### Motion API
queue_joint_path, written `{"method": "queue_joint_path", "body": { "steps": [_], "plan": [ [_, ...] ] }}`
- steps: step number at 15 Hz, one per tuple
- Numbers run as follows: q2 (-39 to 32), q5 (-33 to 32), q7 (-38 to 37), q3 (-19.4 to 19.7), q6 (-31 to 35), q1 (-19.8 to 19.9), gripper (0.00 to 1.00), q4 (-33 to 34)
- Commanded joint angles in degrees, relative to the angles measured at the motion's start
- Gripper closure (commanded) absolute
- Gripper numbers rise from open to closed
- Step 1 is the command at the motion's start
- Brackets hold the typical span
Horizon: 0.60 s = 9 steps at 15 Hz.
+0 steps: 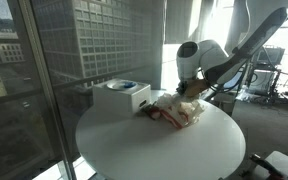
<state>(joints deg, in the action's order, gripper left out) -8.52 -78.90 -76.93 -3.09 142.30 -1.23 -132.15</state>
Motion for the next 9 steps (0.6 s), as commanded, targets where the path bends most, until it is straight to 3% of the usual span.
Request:
{"method": "queue_joint_path", "body": {
  "steps": [1,9],
  "plan": [
    [-6.03,0.59,3.3,-0.2,1.56,-0.76,0.87,4.79],
    [-14.93,-0.66,5.79,-1.51,1.9,-3.88,0.87,13.67]
  ]
}}
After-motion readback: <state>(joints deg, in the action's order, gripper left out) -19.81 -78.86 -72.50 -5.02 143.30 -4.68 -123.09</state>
